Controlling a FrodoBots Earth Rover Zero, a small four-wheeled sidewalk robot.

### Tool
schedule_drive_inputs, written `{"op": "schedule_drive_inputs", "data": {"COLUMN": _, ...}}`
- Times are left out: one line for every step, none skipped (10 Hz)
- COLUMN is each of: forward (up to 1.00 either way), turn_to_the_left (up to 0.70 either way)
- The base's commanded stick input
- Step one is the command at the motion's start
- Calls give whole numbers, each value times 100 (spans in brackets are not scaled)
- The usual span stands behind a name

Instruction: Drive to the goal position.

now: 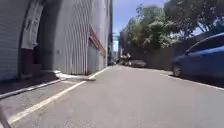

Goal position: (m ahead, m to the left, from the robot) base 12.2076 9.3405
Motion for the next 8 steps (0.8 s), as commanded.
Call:
{"op": "schedule_drive_inputs", "data": {"forward": 70, "turn_to_the_left": 0}}
{"op": "schedule_drive_inputs", "data": {"forward": 70, "turn_to_the_left": 0}}
{"op": "schedule_drive_inputs", "data": {"forward": 70, "turn_to_the_left": 0}}
{"op": "schedule_drive_inputs", "data": {"forward": 70, "turn_to_the_left": 0}}
{"op": "schedule_drive_inputs", "data": {"forward": 70, "turn_to_the_left": 0}}
{"op": "schedule_drive_inputs", "data": {"forward": 70, "turn_to_the_left": 0}}
{"op": "schedule_drive_inputs", "data": {"forward": 70, "turn_to_the_left": 0}}
{"op": "schedule_drive_inputs", "data": {"forward": 70, "turn_to_the_left": 0}}
